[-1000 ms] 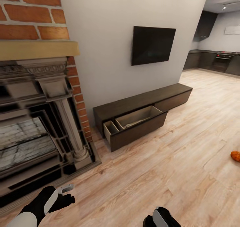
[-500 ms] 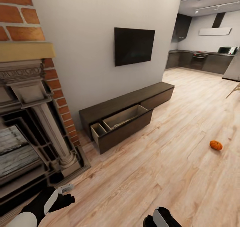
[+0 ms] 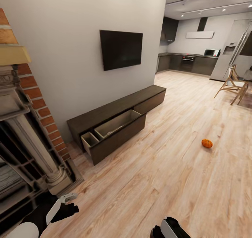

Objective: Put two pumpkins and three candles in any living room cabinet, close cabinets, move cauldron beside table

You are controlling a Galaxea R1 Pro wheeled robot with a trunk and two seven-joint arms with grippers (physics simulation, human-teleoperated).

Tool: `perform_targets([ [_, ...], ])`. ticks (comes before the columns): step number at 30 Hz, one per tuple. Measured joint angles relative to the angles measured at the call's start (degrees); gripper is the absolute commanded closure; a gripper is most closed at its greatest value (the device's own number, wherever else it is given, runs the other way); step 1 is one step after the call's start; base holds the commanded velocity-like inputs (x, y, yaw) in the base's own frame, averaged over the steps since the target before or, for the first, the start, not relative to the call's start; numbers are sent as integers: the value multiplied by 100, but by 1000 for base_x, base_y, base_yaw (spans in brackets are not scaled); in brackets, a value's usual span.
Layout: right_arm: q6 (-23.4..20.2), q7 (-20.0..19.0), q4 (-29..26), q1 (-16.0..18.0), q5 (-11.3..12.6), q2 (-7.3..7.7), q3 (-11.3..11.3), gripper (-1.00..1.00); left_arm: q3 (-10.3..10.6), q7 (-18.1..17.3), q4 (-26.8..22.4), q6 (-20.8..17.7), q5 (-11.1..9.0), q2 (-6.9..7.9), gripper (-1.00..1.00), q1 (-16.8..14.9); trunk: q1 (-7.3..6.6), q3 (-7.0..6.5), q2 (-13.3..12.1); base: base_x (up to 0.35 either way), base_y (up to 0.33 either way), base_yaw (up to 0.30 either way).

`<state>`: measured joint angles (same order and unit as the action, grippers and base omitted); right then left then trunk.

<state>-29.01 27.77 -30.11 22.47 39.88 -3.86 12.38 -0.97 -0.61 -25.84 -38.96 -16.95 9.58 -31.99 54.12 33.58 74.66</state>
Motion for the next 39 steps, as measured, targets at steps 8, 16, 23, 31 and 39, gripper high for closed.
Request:
perform_targets([
  [8, 2, 0, 5, 0, 6, -4, 1, 100, 1, 0, 0, 10, 0, 0, -100, 0, 0, -23, 0, 0, 0, -279],
  [16, 1, 0, 5, -2, 5, 0, 0, 100, 0, 0, 0, 12, 0, 0, -100, 0, 0, -46, 0, 0, 0, -279],
  [23, 70, 0, 5, -3, -2, -2, 2, 100, 1, 0, 0, 12, 0, 0, -100, 0, 0, -66, 0, 0, 0, -280],
  [31, 192, 0, 23, -3, 6, -9, 1, 100, 8, 0, 0, 12, 0, -2, -100, 0, 0, -89, 0, 0, 0, -280],
  [39, 194, 0, 23, 1, 6, -5, 1, 100, 5, 0, 0, 13, 0, 0, -100, 0, 0, -112, 0, 0, 0, -280],
])
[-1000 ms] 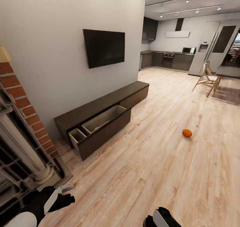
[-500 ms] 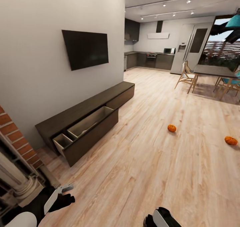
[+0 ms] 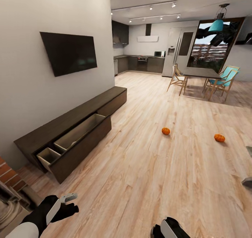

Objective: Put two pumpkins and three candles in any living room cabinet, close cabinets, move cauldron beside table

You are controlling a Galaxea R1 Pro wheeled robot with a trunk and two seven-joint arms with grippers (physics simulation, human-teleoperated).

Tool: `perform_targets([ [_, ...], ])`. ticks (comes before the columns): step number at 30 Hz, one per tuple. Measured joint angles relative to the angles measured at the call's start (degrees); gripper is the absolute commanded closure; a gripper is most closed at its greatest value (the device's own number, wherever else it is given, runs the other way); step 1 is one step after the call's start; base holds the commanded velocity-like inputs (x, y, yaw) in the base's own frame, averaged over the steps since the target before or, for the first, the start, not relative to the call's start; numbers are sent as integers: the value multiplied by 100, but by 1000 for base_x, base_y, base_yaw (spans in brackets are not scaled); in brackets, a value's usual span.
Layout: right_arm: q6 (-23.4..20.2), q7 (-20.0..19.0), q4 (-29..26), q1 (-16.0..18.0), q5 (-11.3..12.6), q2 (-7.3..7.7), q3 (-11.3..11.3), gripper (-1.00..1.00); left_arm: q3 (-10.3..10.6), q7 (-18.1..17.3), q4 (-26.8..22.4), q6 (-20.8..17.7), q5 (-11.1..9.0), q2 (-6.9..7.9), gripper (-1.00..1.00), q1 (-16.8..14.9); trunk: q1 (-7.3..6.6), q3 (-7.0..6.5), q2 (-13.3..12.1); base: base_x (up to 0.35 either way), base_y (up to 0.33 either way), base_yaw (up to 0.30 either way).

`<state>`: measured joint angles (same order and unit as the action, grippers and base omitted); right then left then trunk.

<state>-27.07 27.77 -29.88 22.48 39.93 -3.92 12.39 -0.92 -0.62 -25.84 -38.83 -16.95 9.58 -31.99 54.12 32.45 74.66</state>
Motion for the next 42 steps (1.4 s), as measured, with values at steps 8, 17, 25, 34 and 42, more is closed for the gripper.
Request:
perform_targets([
  [8, 5, 0, 0, -2, 0, 4, 0, 100, 1, 2, 0, 5, 1, 0, -100, 0, 0, -23, 0, 72, 0, -280],
  [17, 17, 2, 0, -1, -1, 5, 0, 100, 4, 0, 0, 92, 24, 0, -100, 0, 0, -49, 0, 263, 0, -280],
  [25, 25, 9, 0, -3, -8, 4, 0, 100, 8, 0, 0, 95, 27, 0, -100, 0, 0, -58, 0, 329, 0, -119],
  [34, 24, 8, -1, -3, -1, 5, 0, 100, 5, 0, 0, 95, 28, 0, -100, 0, 0, -58, 0, 331, 0, -226],
  [42, 34, 8, -1, -6, -1, 5, 0, 100, 6, 0, 0, 97, 29, 0, -100, 0, 0, -58, 0, 331, 0, -286],
])
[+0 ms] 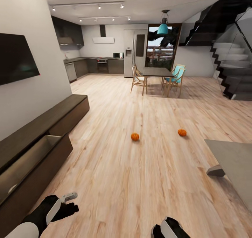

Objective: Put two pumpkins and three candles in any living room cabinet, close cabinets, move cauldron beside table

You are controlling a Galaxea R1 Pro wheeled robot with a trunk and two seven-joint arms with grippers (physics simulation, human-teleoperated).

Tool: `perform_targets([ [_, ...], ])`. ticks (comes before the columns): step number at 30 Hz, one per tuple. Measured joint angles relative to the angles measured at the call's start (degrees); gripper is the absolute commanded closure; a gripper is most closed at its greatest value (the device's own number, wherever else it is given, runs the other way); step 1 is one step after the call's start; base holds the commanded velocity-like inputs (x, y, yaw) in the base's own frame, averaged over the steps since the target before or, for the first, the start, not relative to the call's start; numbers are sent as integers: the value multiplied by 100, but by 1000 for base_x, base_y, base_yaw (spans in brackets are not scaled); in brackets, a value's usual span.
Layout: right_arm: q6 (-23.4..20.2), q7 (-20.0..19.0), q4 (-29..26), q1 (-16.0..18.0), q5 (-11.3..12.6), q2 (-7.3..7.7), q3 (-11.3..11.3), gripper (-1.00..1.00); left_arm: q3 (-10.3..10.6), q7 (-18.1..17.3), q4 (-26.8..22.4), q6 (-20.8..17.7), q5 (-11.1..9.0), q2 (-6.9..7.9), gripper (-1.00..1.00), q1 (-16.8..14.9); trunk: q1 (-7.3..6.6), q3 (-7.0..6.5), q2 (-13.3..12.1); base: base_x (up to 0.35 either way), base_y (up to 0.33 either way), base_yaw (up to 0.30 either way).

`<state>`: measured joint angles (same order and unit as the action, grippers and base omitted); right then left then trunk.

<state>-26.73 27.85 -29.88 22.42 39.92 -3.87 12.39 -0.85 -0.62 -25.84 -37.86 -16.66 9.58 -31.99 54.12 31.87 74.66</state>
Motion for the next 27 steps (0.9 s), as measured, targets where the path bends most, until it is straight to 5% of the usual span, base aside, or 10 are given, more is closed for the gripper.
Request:
perform_targets([
  [10, 793, 2, 361, 2, -59, 1, 10, 100, 3, 0, 0, 2, 1, 0, -100, 0, 0, 7, 0, 331, 0, -209],
  [27, 834, 0, 466, 7, -6, -9, 8, 100, 3, 0, 0, -1, 1, 0, -100, 0, 0, 8, 0, 331, 0, -4],
])
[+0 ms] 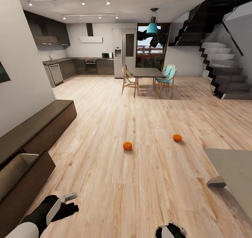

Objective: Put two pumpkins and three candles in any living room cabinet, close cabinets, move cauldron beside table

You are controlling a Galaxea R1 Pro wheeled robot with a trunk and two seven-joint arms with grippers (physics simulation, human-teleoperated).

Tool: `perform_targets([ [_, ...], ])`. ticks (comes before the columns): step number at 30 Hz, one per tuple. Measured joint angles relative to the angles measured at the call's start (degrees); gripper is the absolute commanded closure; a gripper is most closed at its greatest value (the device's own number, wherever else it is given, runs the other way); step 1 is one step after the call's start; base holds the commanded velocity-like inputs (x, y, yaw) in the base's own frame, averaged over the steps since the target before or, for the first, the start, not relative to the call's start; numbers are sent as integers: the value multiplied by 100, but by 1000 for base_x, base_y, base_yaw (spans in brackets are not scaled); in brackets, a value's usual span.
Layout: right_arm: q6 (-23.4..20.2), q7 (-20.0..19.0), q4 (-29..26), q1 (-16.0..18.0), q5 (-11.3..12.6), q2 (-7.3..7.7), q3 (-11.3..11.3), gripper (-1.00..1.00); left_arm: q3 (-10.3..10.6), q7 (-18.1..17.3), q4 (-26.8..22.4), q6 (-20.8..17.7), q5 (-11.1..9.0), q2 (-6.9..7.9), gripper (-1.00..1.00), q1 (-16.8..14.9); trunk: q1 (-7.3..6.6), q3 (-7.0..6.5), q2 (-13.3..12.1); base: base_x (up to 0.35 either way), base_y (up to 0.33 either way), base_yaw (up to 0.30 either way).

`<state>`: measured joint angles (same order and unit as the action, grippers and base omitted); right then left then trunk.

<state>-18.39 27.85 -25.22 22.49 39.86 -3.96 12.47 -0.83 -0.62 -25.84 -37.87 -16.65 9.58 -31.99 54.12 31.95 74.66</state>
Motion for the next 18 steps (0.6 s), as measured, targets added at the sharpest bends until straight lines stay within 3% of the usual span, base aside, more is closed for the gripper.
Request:
perform_targets([
  [15, -18, 22, -45, -3, -12, -3, -4, 100, -5, 0, 0, 7, -3, 0, -100, 0, 0, 0, 0, 331, 0, 0],
  [18, -209, 35, -87, 86, -11, -1, -7, 100, -9, 0, -1, 8, -3, 7, -100, 0, 0, 0, 0, 331, 0, 0],
])
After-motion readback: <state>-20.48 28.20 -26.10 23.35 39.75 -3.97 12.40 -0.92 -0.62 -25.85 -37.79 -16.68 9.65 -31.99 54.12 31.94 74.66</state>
